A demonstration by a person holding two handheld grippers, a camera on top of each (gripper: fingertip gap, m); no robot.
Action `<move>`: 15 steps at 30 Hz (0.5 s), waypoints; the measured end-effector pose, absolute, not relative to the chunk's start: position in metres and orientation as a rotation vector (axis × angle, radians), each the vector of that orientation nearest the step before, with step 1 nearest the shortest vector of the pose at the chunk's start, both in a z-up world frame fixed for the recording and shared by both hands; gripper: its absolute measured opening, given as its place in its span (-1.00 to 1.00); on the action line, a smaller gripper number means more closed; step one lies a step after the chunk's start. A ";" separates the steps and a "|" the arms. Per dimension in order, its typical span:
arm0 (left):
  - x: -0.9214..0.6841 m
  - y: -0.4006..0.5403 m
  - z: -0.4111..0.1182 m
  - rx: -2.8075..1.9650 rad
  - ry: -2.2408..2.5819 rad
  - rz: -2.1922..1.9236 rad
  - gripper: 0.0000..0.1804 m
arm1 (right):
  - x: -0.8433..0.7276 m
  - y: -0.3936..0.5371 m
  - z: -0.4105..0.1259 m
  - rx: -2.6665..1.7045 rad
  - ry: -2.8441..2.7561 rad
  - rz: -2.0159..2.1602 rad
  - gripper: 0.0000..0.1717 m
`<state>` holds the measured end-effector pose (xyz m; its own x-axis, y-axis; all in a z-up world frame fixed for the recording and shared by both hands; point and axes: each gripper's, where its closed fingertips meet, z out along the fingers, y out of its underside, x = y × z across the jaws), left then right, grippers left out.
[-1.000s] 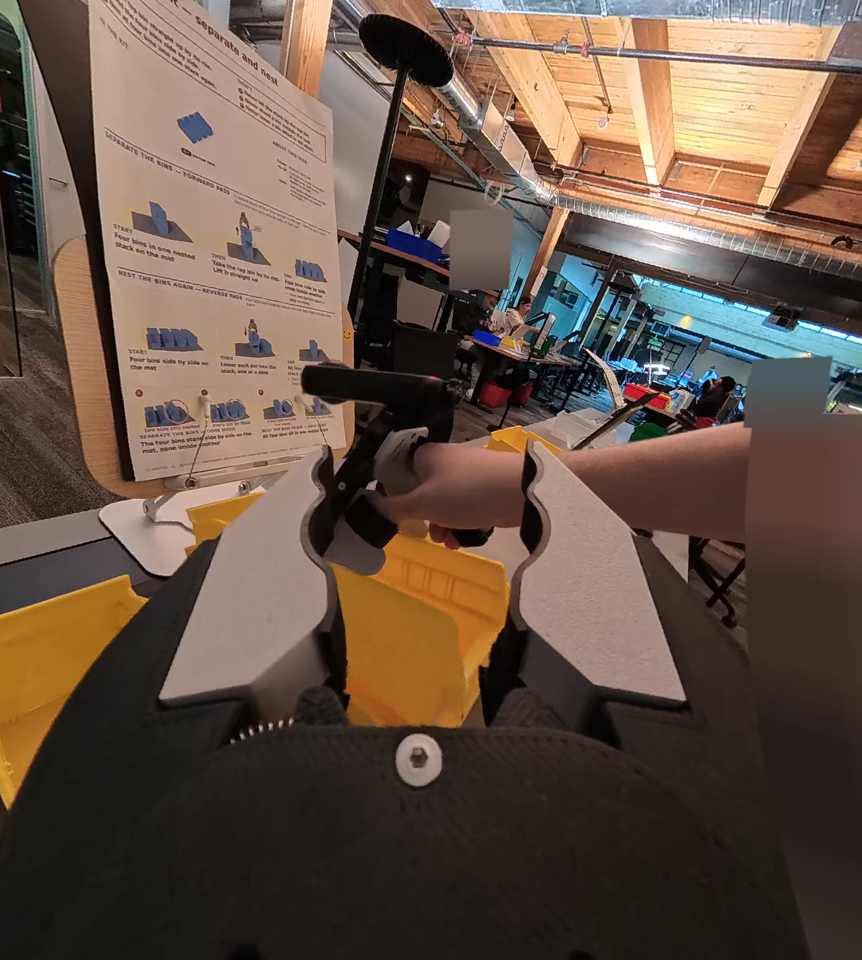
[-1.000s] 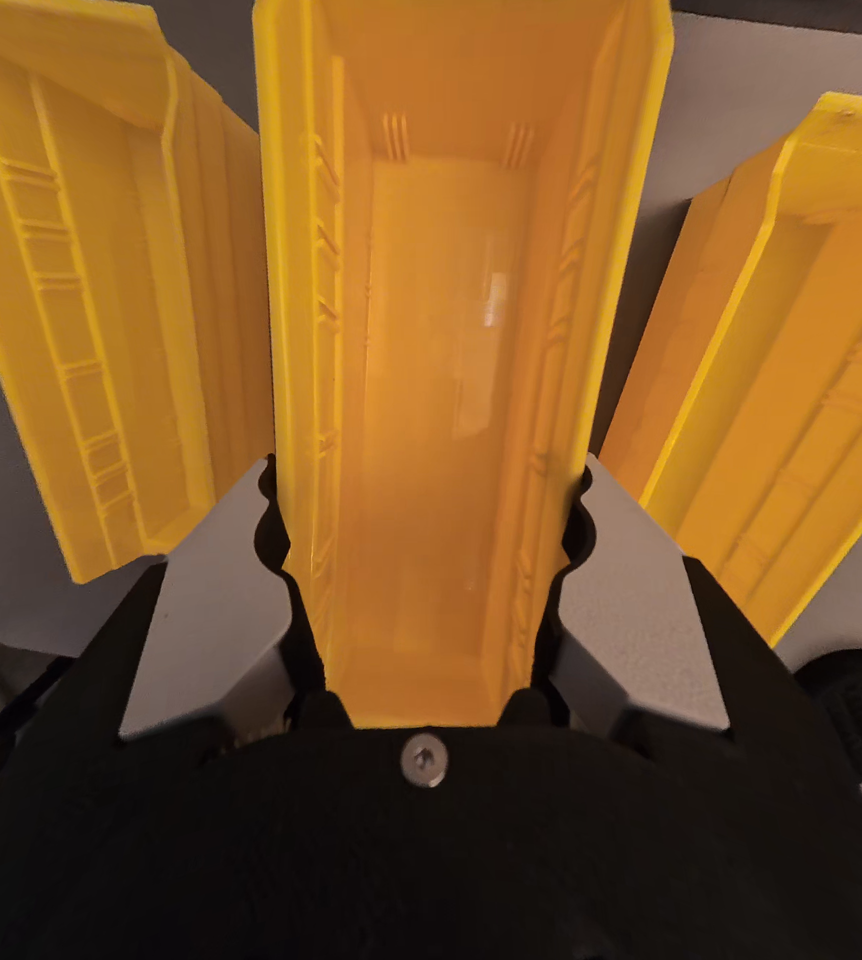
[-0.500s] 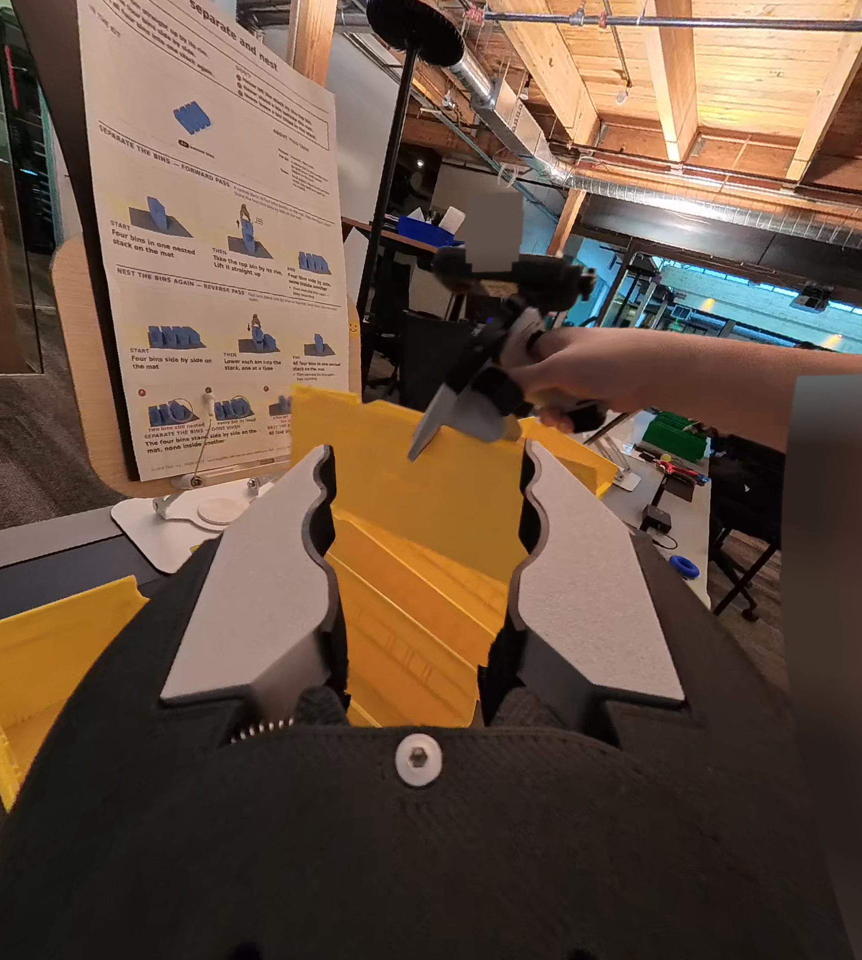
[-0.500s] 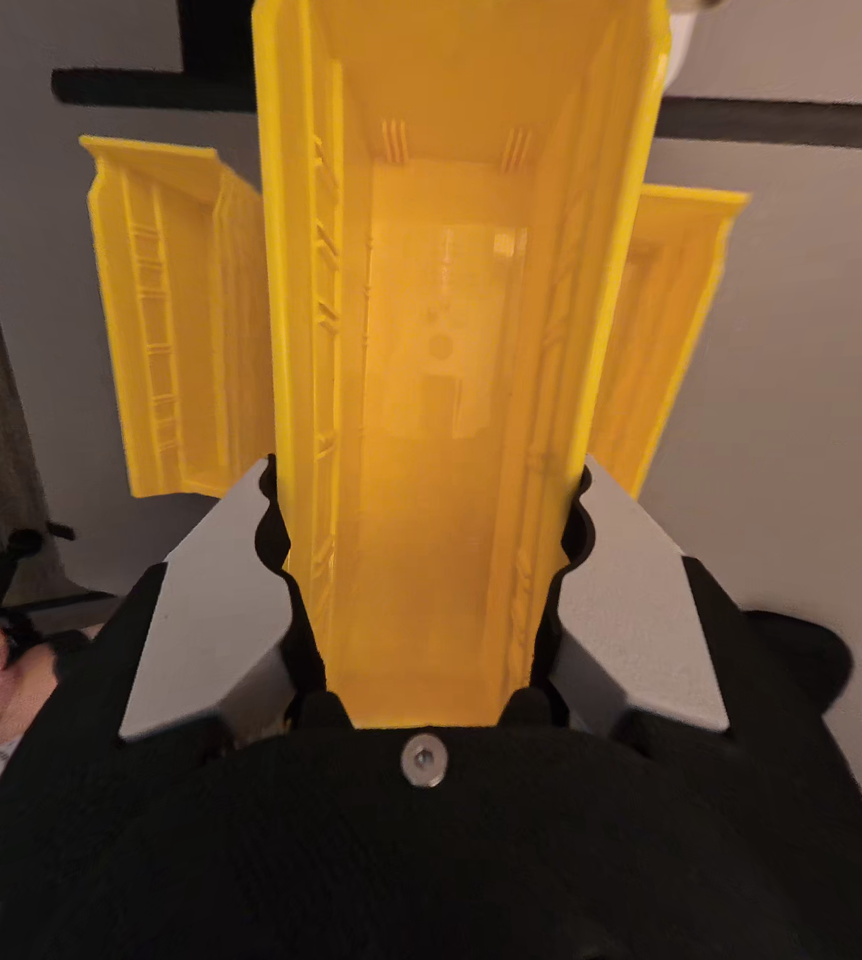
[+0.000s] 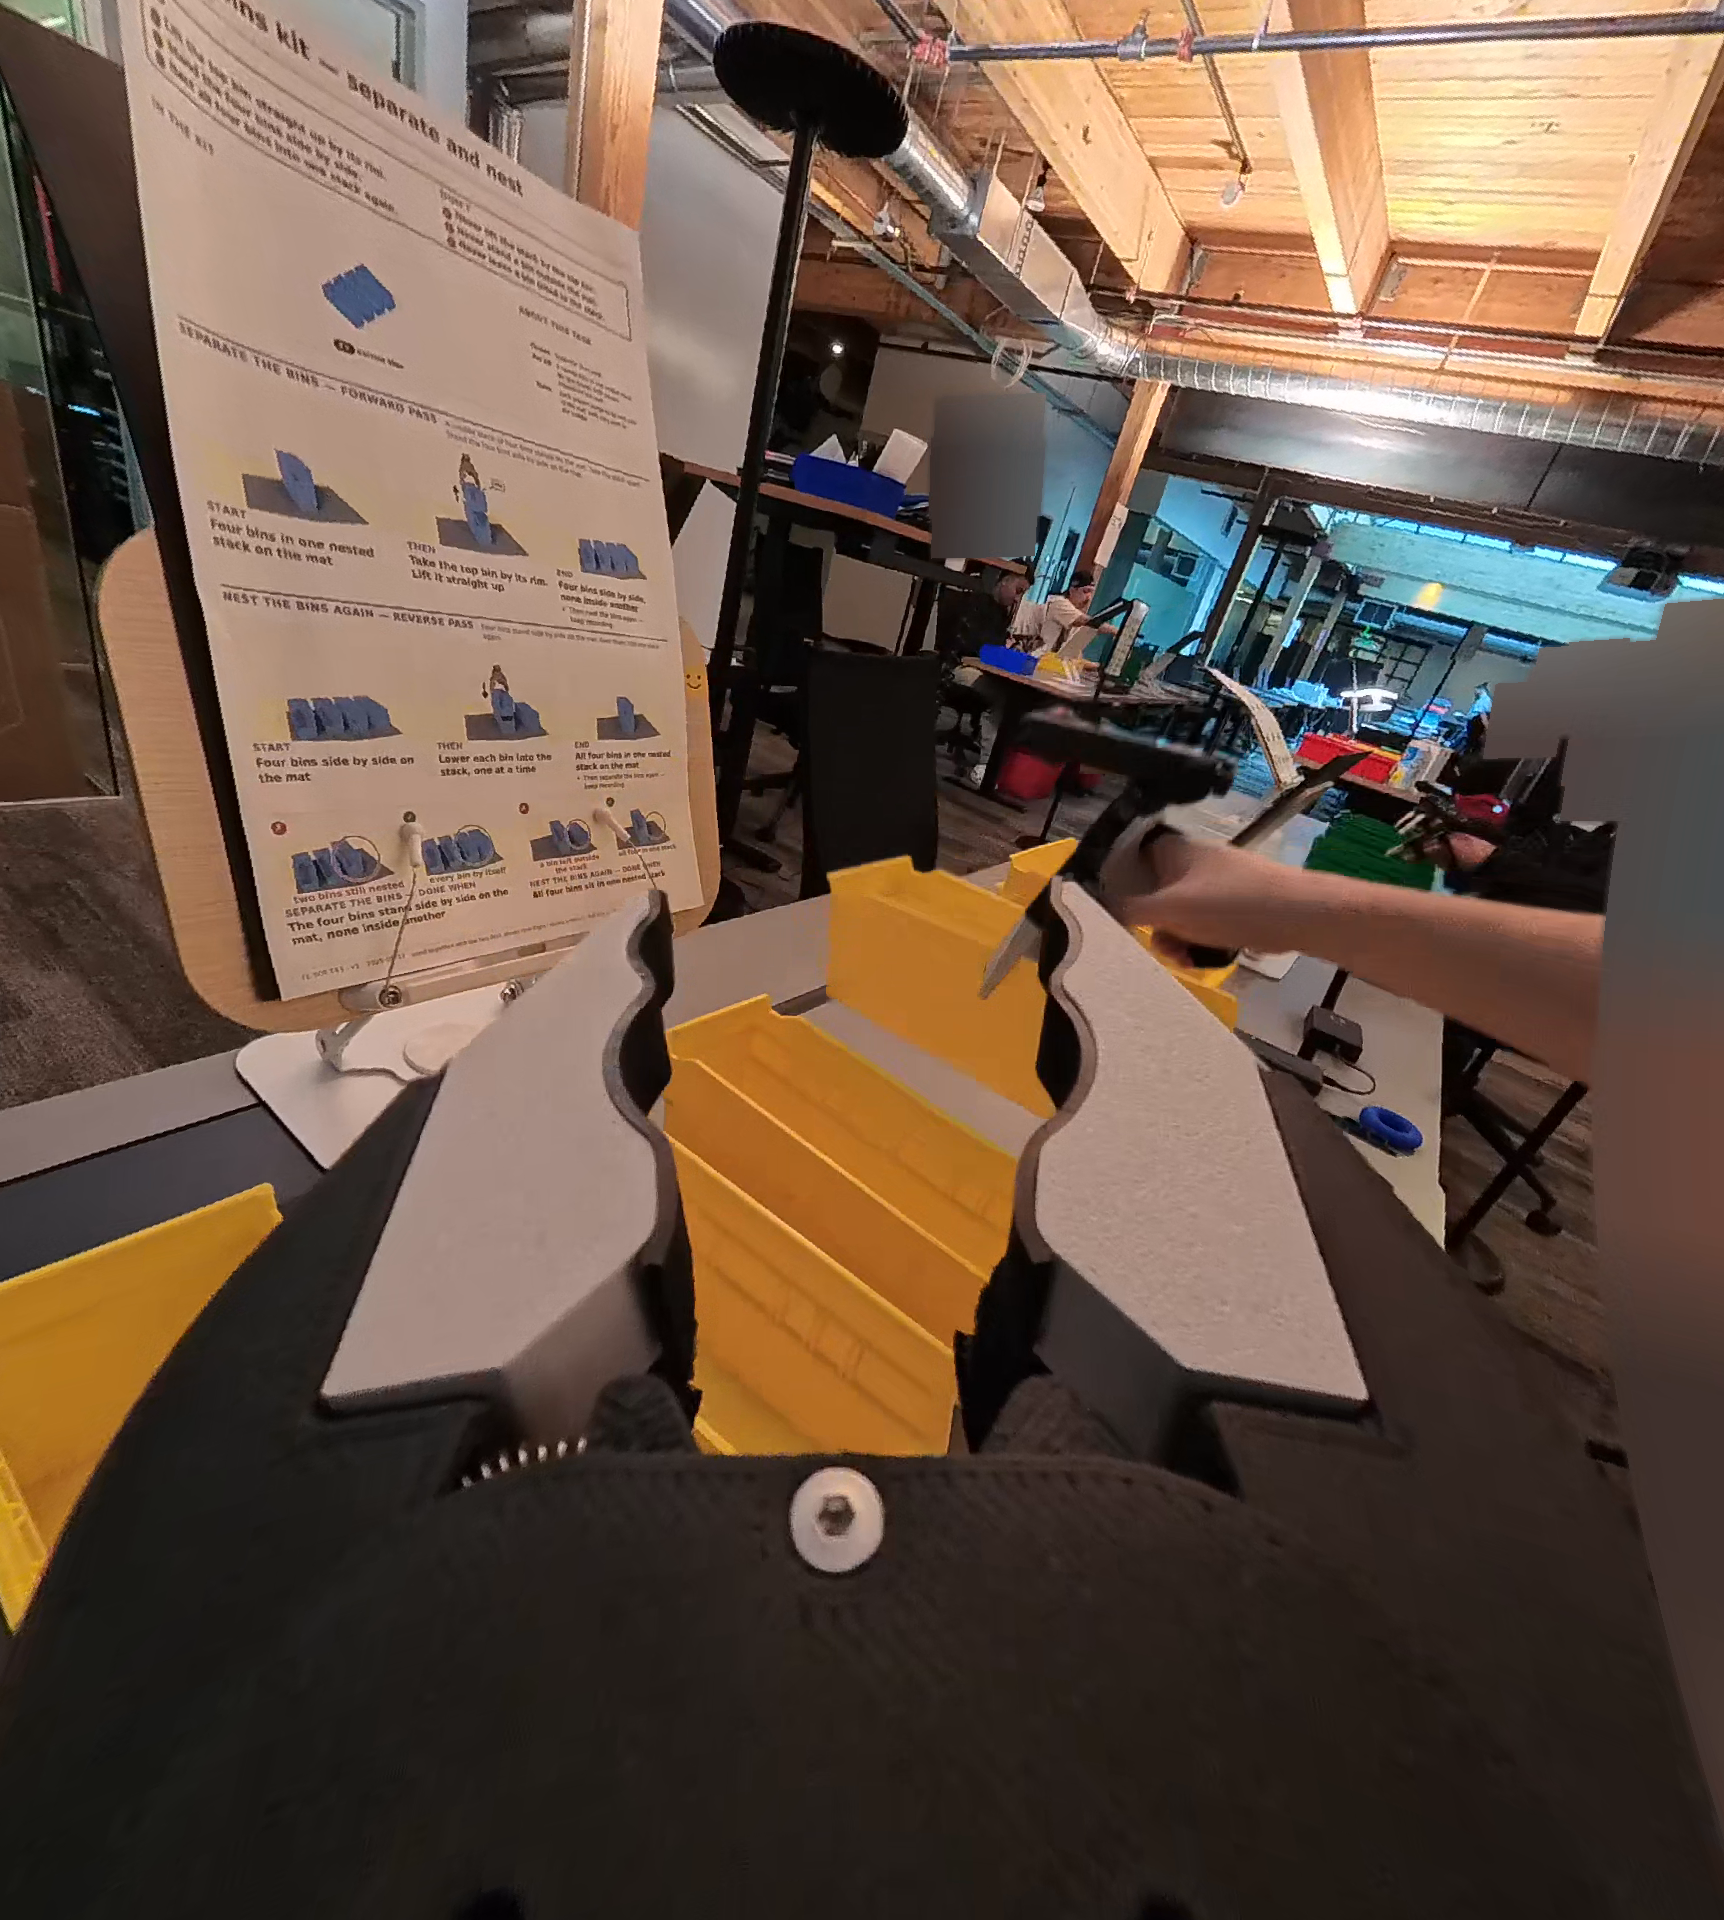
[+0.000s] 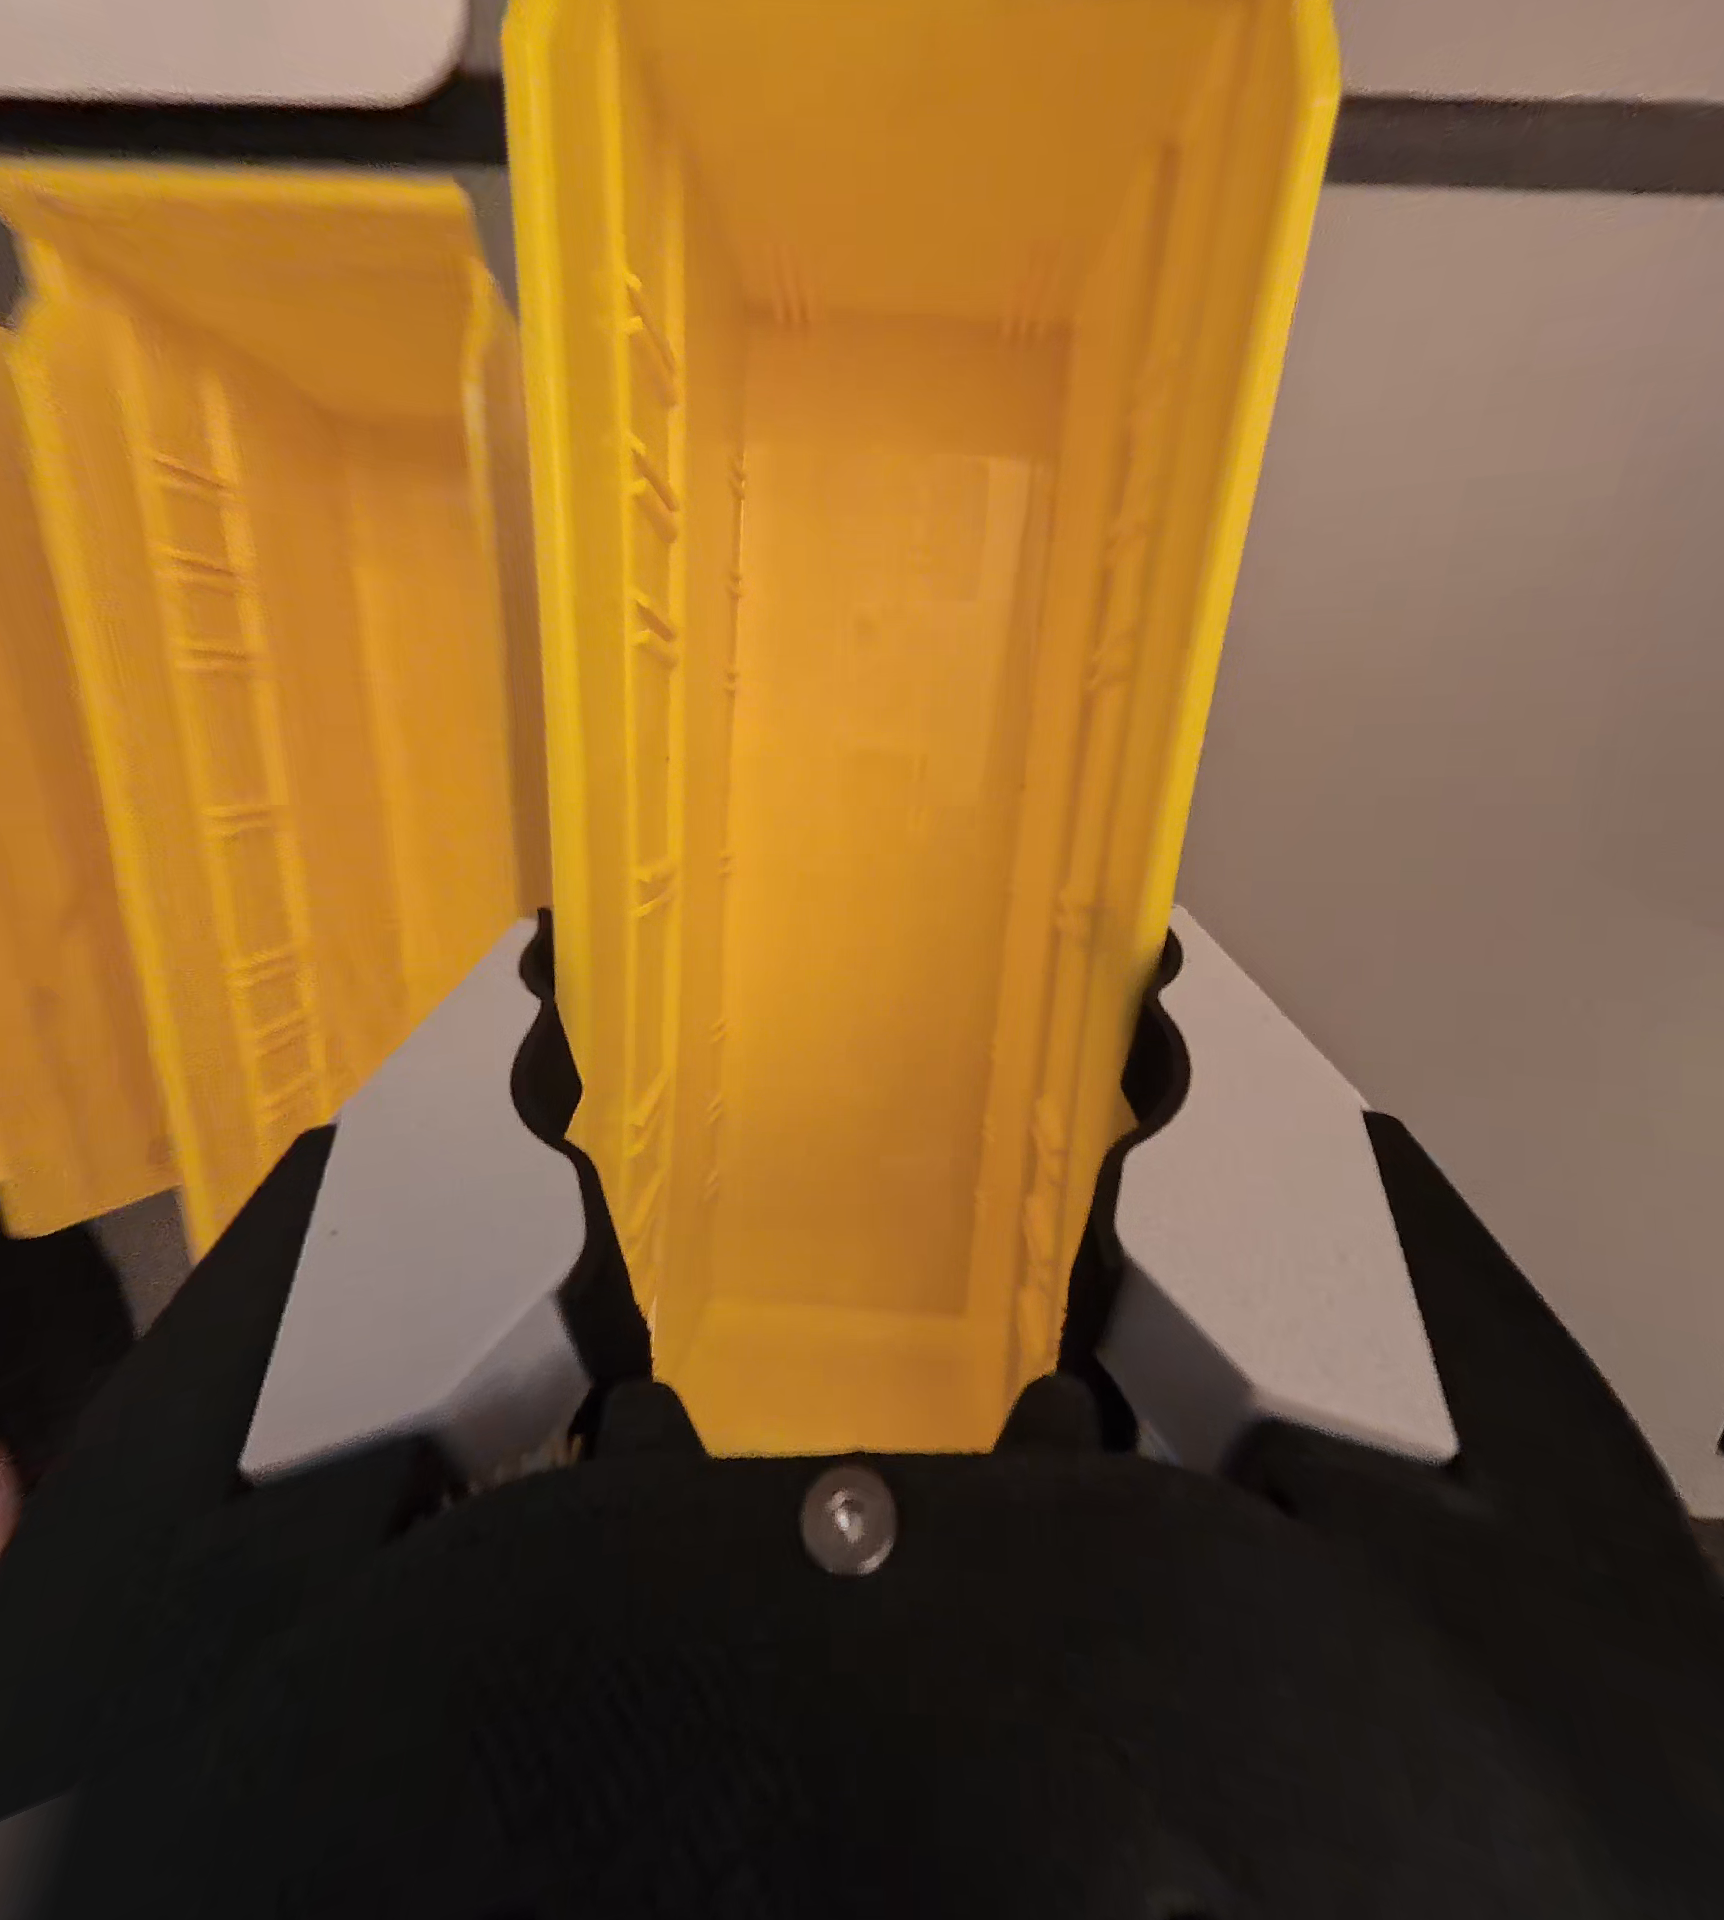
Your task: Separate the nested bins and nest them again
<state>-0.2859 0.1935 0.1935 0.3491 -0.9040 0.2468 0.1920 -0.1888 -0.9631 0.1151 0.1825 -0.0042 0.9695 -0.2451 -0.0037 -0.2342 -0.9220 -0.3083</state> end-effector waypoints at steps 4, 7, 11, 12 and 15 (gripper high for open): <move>-0.284 0.192 0.193 -1.411 0.710 -1.146 -0.22 | 0.133 0.174 -0.052 -2.848 0.302 -0.116 0.27; -0.283 0.195 0.191 -1.423 0.710 -1.140 -0.22 | 0.147 0.169 -0.075 -2.856 0.260 -0.181 0.27; -0.279 0.195 0.190 -1.431 0.717 -1.132 -0.22 | 0.165 0.166 -0.089 -2.817 0.286 -0.221 0.28; -0.278 0.194 0.189 -1.433 0.721 -1.127 -0.22 | 0.166 0.166 -0.092 -2.810 0.294 -0.216 0.29; -0.275 0.193 0.189 -1.435 0.730 -1.118 -0.22 | 0.166 0.166 -0.098 -2.782 0.312 -0.173 0.30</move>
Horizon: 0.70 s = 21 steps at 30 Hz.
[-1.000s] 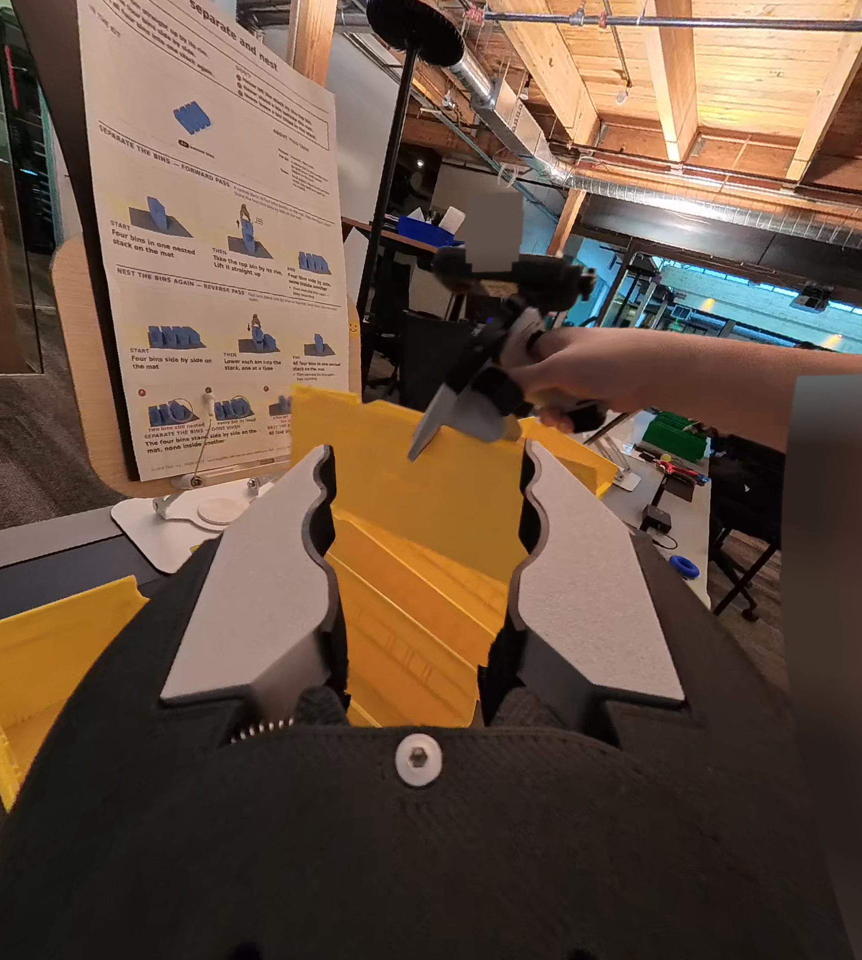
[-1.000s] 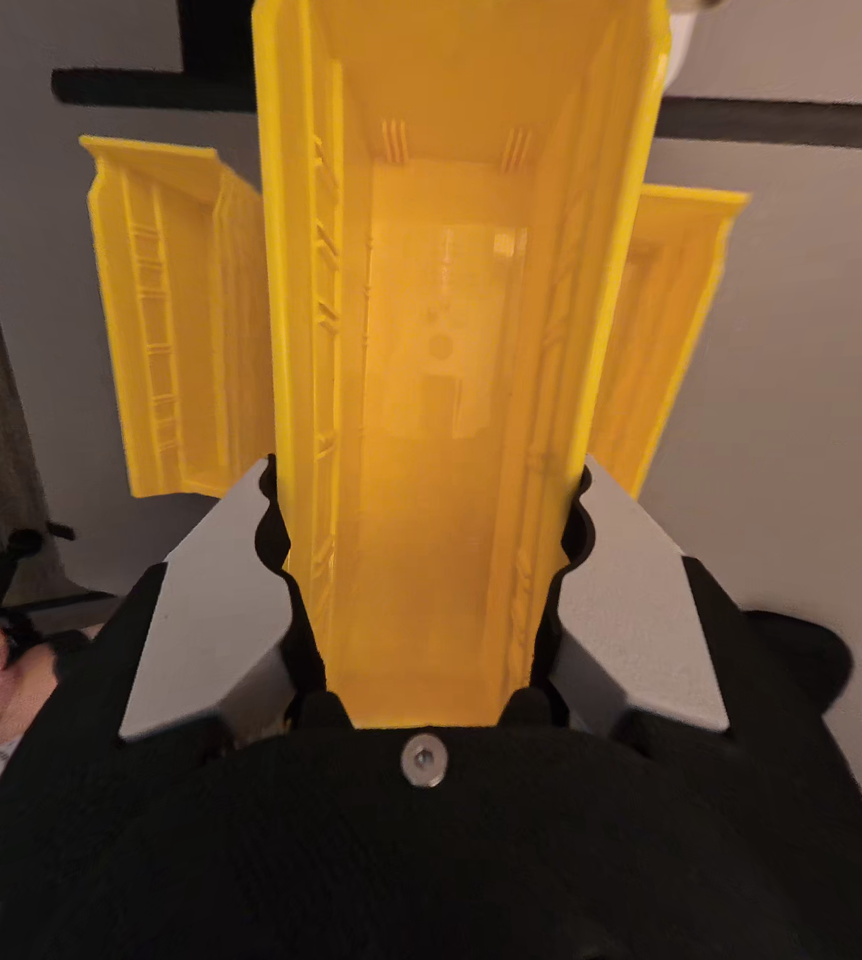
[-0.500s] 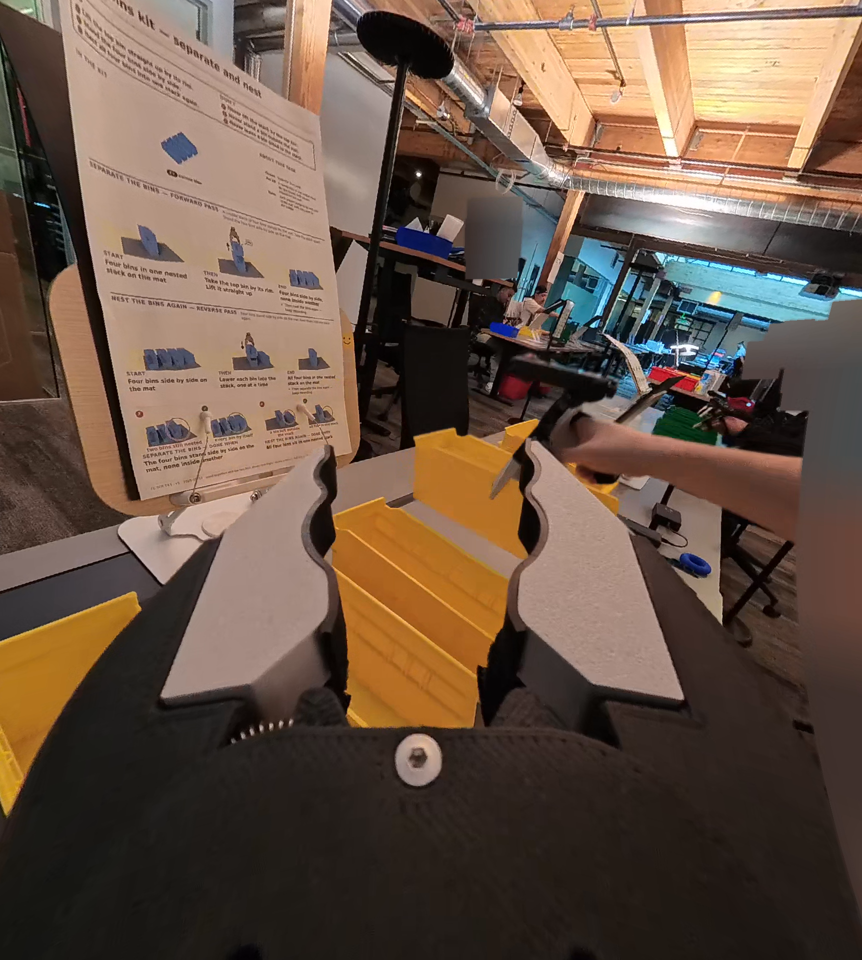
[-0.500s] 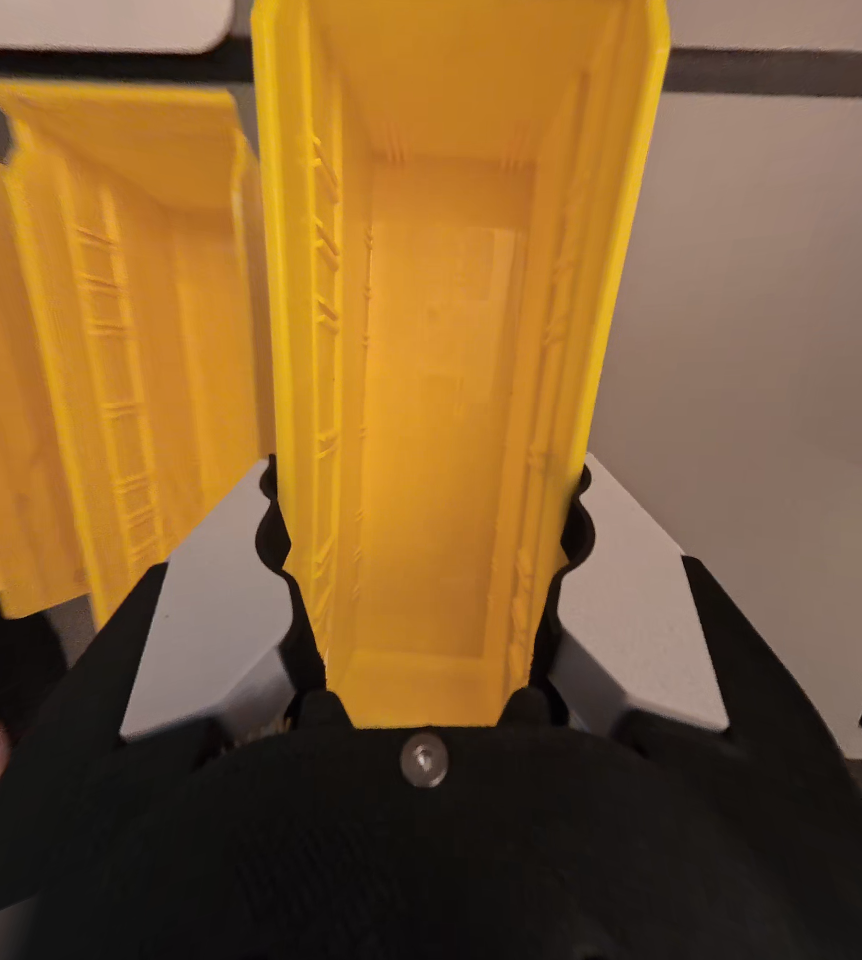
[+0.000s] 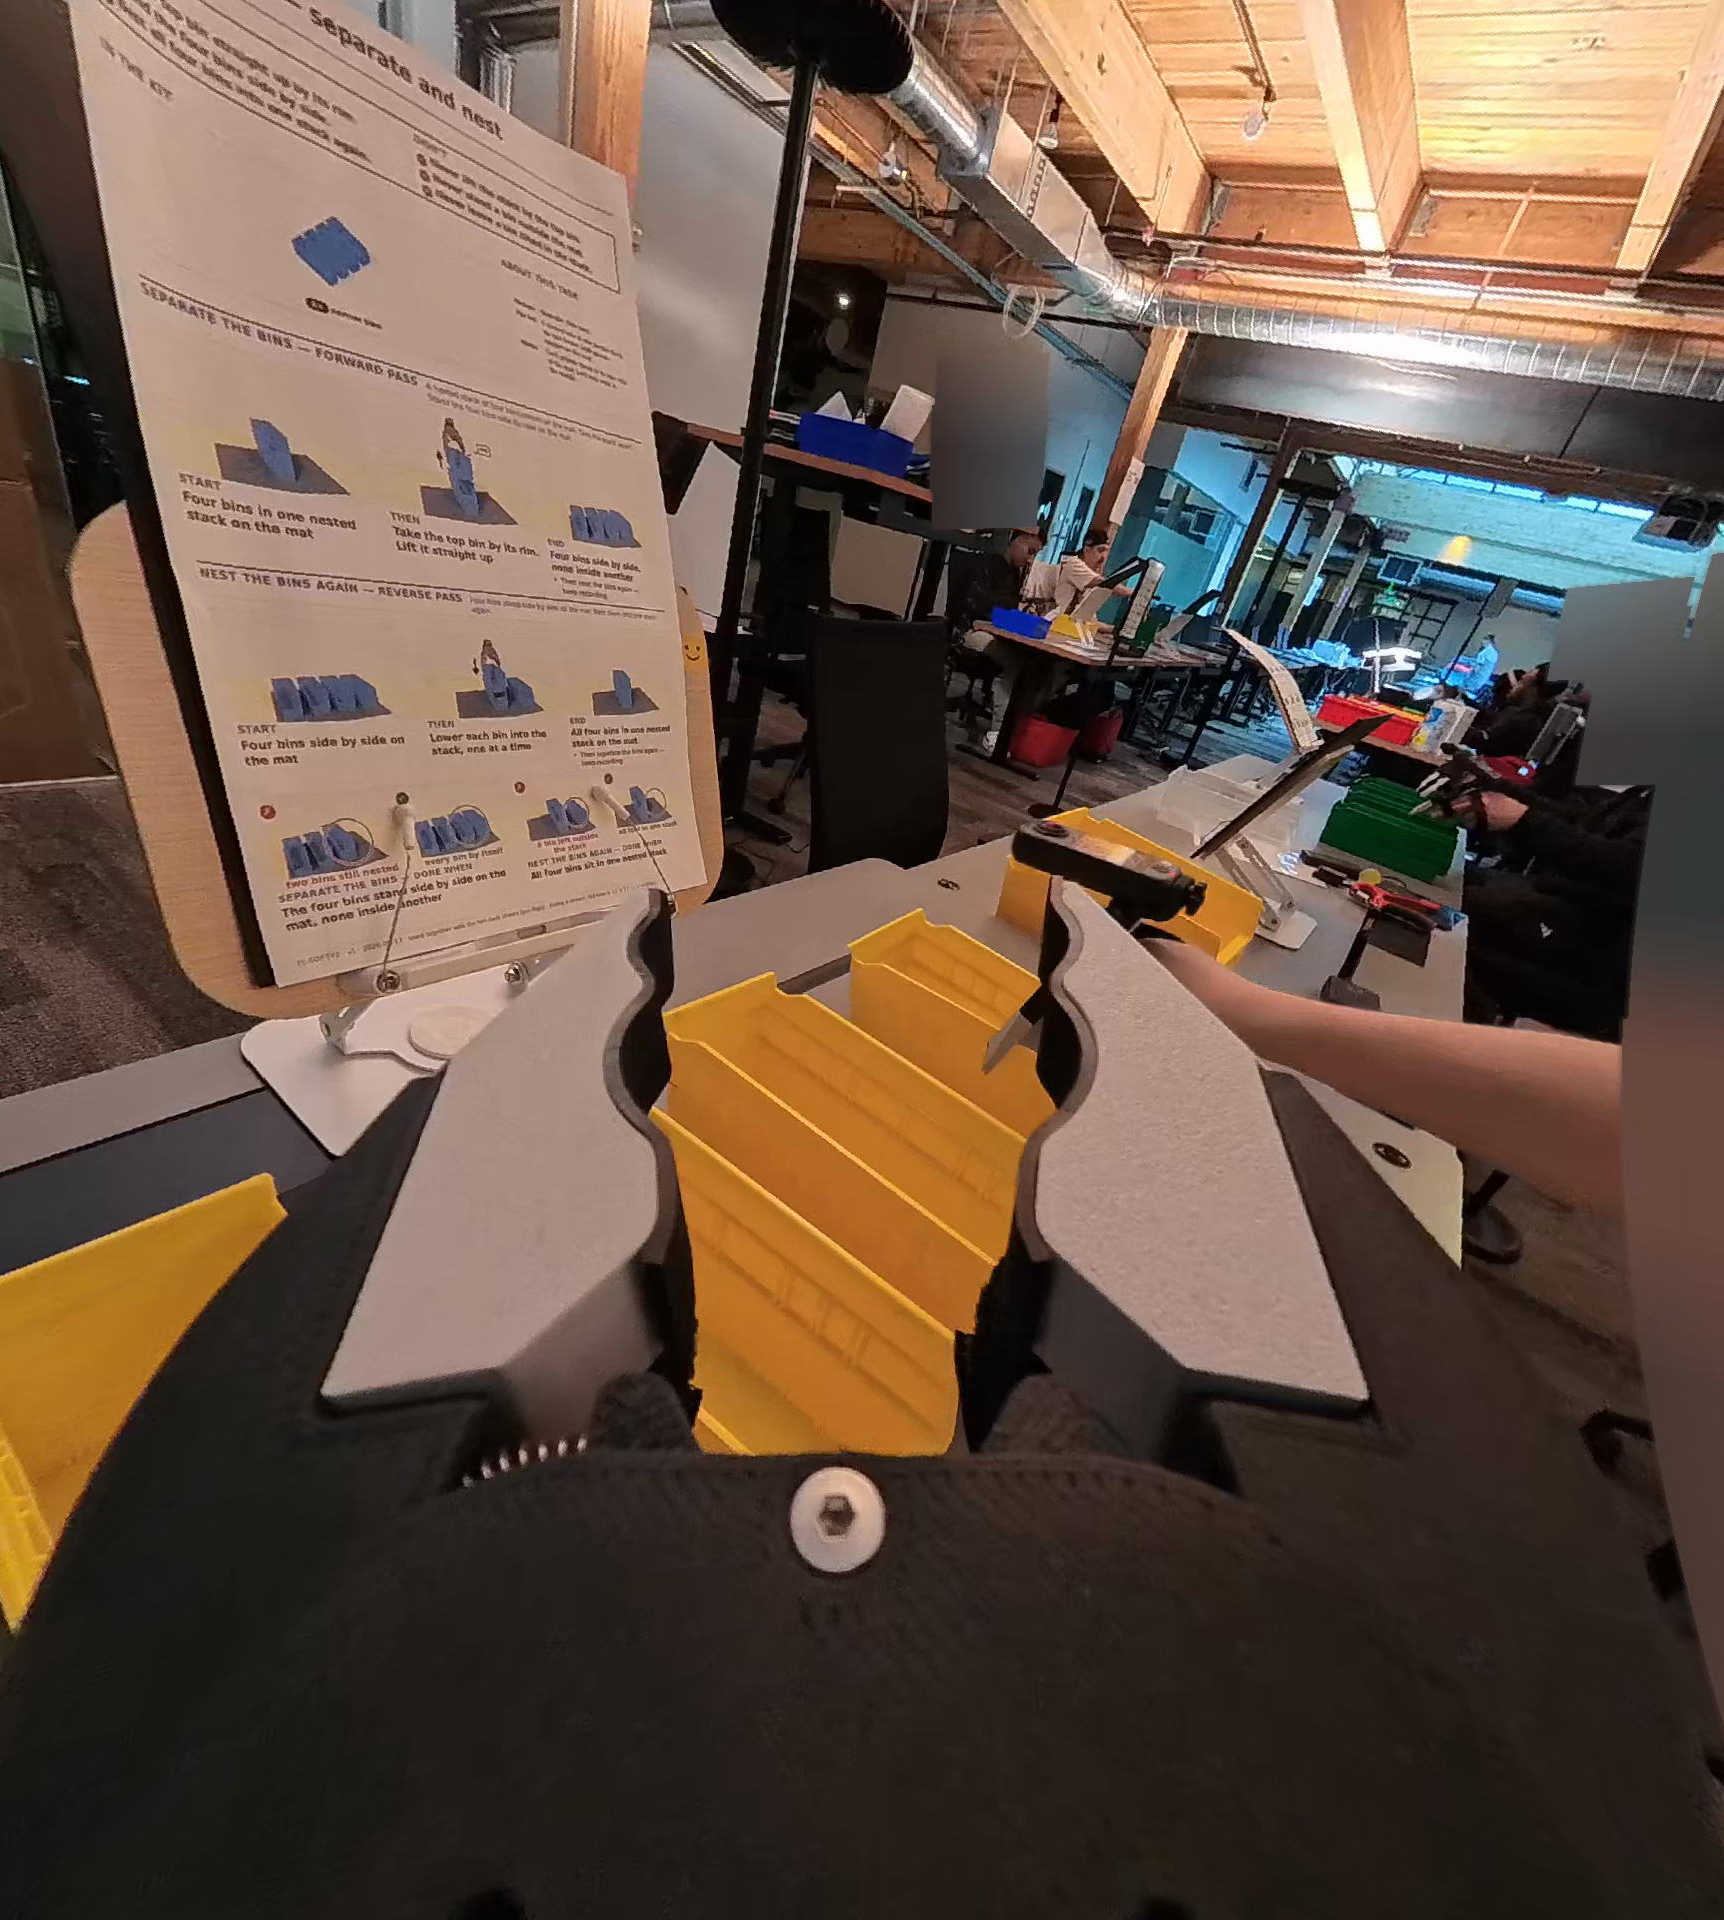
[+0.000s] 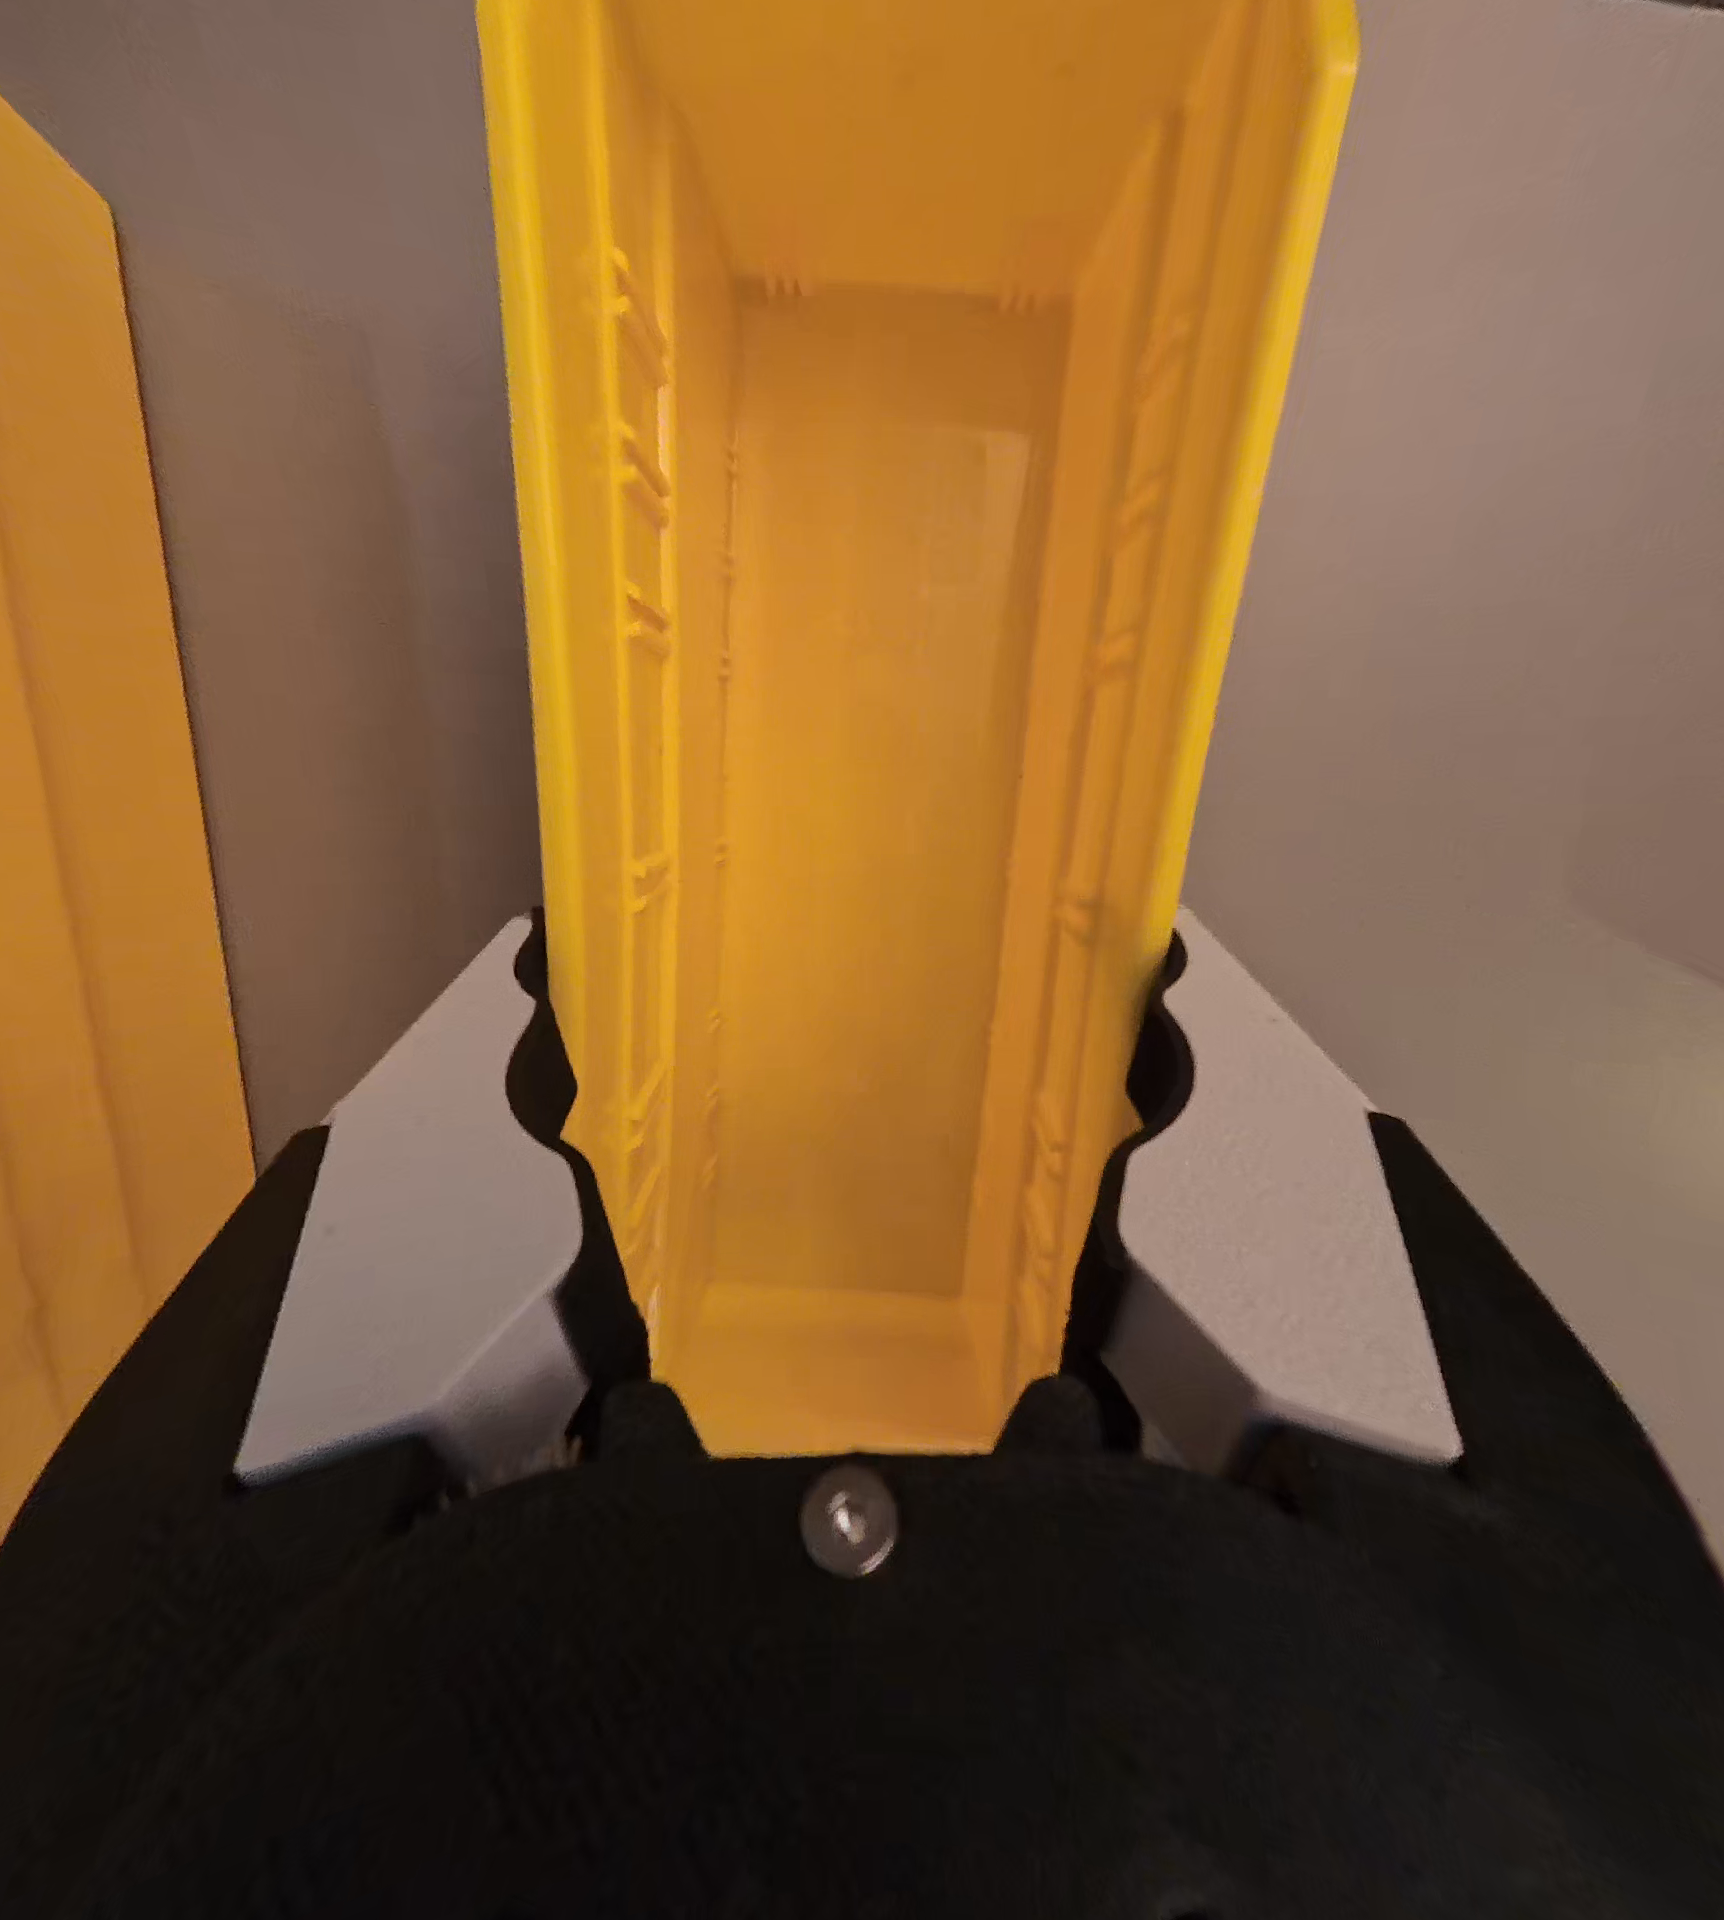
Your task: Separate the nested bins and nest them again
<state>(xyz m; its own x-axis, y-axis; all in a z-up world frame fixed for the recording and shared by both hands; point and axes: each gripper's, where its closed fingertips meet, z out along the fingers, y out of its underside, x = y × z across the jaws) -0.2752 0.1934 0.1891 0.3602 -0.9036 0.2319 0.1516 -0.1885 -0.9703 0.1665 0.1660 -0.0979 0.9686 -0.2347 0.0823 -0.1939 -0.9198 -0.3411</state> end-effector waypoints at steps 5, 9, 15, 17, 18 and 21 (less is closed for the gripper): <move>-0.273 0.194 0.188 -1.444 0.735 -1.108 -0.22 | 0.170 0.165 -0.100 -2.761 0.358 -0.111 0.37; -0.271 0.194 0.187 -1.448 0.740 -1.107 -0.22 | 0.172 0.165 -0.103 -2.757 0.363 -0.058 0.47; -0.273 0.198 0.186 -1.457 0.721 -1.100 -0.25 | 0.176 0.163 -0.095 -2.731 0.298 -0.158 0.50; -0.274 0.198 0.187 -1.453 0.720 -1.105 -0.24 | 0.176 0.165 -0.080 -2.687 0.218 -0.282 0.50; -0.274 0.197 0.187 -1.451 0.719 -1.105 -0.24 | 0.174 0.167 -0.067 -2.644 0.167 -0.354 0.49; -0.272 0.196 0.187 -1.449 0.725 -1.104 -0.24 | 0.137 0.187 -0.012 -2.412 0.000 -0.419 0.48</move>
